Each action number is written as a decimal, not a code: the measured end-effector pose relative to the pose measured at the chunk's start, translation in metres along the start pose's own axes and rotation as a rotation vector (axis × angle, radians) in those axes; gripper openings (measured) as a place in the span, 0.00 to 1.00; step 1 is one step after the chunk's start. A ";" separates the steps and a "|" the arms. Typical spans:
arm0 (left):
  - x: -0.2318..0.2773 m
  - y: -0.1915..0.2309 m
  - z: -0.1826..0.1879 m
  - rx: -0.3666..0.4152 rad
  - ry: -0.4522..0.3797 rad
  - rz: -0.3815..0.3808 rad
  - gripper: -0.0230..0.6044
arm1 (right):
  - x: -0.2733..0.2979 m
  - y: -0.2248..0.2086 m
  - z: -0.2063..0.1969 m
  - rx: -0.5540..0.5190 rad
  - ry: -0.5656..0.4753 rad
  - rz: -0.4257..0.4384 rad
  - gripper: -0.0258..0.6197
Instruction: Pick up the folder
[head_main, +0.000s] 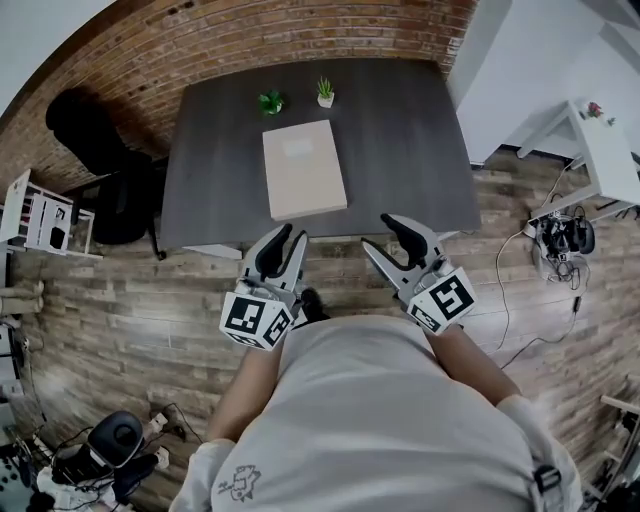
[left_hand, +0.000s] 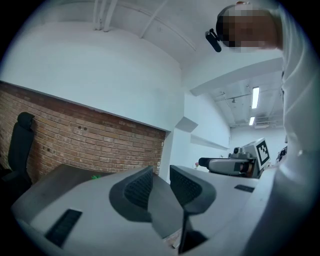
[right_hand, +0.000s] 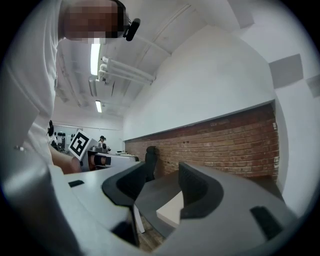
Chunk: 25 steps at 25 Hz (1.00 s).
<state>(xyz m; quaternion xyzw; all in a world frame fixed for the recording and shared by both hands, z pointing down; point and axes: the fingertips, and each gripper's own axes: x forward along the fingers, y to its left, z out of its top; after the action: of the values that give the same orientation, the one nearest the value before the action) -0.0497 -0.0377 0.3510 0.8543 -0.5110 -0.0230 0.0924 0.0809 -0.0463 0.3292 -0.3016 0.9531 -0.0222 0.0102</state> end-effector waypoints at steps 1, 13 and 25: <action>-0.001 0.010 0.003 -0.001 0.000 -0.009 0.22 | 0.010 0.003 -0.001 0.005 0.005 -0.009 0.37; -0.025 0.112 0.013 -0.040 0.033 -0.091 0.23 | 0.107 0.041 -0.011 0.030 0.050 -0.084 0.37; -0.011 0.132 -0.006 -0.063 0.108 -0.147 0.25 | 0.123 0.031 -0.036 0.082 0.100 -0.132 0.37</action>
<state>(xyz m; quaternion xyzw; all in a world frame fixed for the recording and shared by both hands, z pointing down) -0.1688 -0.0882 0.3799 0.8862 -0.4400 0.0002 0.1447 -0.0387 -0.0908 0.3631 -0.3617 0.9287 -0.0771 -0.0267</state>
